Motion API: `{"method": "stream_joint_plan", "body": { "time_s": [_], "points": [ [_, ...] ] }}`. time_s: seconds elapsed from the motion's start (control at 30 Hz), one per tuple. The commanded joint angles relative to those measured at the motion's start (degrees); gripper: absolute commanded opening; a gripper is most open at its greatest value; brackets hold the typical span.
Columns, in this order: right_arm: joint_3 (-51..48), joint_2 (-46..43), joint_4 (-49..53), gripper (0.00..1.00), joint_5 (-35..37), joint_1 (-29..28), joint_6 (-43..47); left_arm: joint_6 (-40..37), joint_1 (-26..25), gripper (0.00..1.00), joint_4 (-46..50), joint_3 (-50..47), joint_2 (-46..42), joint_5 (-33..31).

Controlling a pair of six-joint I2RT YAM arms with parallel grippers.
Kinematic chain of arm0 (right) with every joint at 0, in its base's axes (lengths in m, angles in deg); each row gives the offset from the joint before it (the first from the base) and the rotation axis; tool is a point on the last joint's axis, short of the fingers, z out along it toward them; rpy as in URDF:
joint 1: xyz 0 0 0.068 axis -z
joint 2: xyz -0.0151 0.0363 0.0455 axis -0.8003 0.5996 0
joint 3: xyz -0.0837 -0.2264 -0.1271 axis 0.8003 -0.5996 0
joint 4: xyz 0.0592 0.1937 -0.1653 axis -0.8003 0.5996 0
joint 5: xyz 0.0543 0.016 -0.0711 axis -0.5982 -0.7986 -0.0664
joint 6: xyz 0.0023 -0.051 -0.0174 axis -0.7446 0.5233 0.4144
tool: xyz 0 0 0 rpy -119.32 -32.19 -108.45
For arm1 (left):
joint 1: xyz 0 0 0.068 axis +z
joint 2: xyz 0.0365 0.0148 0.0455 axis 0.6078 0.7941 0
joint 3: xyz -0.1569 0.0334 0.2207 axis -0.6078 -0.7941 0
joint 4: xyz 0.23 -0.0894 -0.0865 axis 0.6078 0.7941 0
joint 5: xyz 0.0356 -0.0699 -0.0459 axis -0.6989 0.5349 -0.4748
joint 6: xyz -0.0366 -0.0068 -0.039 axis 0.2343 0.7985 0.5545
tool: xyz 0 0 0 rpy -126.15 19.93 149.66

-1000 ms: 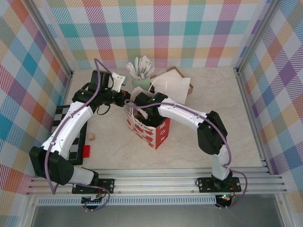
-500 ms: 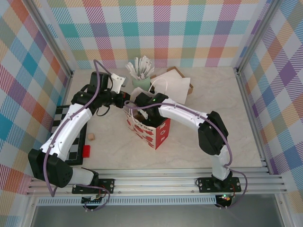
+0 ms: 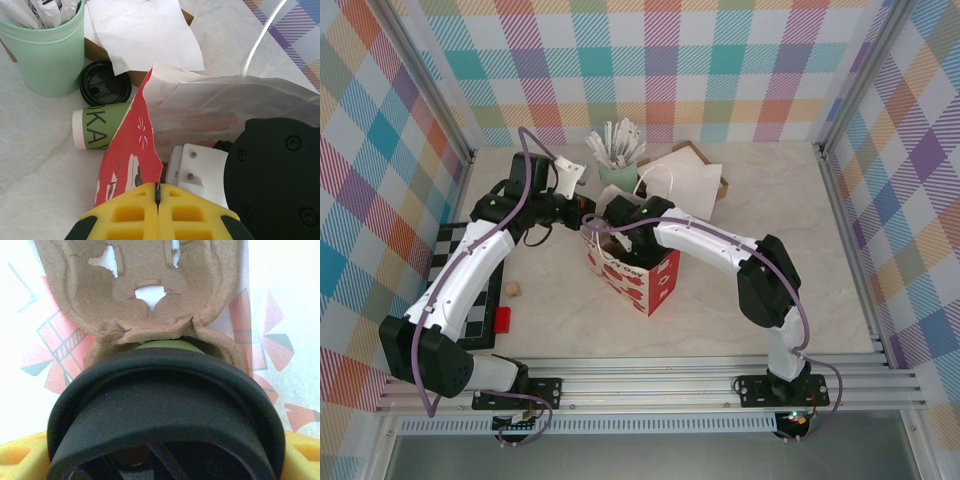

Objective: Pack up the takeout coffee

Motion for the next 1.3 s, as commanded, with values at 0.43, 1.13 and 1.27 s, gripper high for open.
{"method": "stream_joint_plan", "body": {
  "time_s": [0.43,1.13,1.27],
  "points": [
    [-2.2,6.4,-0.2,0.45,-2.0,-0.2,0.4,0.9,-0.1,0.0,-5.5,-2.1,-2.0,3.4],
    [2.2,2.2,2.1,0.72,2.0,-0.2,-3.3,-1.9,-0.1,0.0,-3.2,-2.0,-2.7,2.9],
    [2.5,1.4,1.9,0.72,1.8,-0.2,-3.7,-2.3,-0.1,0.0,-3.1,-2.0,-2.8,3.5]
  ]
}}
